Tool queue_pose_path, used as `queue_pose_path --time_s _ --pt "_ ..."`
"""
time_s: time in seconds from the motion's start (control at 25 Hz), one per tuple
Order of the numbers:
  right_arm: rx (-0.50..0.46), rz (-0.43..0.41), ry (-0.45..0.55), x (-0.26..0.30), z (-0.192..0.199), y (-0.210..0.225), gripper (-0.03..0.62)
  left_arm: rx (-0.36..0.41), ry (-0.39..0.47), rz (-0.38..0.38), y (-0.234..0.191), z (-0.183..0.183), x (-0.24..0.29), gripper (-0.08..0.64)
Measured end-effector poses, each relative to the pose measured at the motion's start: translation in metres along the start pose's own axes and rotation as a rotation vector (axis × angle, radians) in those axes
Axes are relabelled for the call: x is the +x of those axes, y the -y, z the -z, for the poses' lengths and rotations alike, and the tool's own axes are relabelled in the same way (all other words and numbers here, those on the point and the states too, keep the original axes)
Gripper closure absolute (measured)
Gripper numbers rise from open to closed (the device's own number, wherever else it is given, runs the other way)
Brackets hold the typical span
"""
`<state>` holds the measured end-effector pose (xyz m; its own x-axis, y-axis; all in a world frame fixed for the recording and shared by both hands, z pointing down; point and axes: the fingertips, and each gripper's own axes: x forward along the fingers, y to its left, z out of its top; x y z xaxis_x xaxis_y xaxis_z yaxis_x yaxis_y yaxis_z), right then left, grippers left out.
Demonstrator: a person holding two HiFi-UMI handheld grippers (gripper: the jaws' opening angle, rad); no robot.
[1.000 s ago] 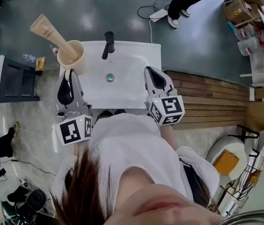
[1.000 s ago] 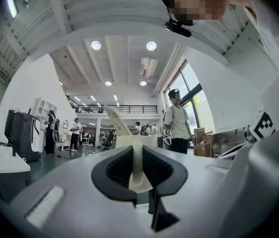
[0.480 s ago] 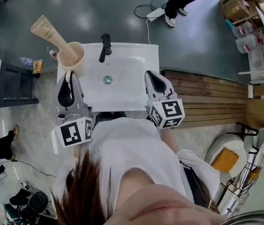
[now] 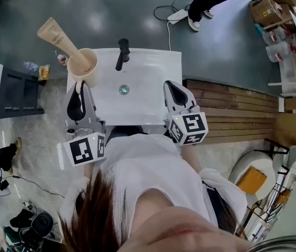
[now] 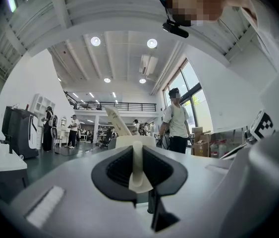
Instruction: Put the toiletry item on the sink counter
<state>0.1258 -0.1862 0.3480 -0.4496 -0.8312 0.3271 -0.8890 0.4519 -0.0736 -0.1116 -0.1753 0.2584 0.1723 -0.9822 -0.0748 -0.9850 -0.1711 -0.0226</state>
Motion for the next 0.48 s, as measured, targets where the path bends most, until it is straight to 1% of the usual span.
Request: queue_pose_path --time_s 0.28,0.48 --pt "0.02 0.032 0.017 0.018 -0.01 -0.02 0.588 0.007 -0.003 0.037 -0.029 -0.002 0.01 0.514" --pt "0.026 0.061 0.026 0.016 -0.017 -0.019 0.588 0.015 0.01 0.061 -0.033 -0.01 0.022 0.514"
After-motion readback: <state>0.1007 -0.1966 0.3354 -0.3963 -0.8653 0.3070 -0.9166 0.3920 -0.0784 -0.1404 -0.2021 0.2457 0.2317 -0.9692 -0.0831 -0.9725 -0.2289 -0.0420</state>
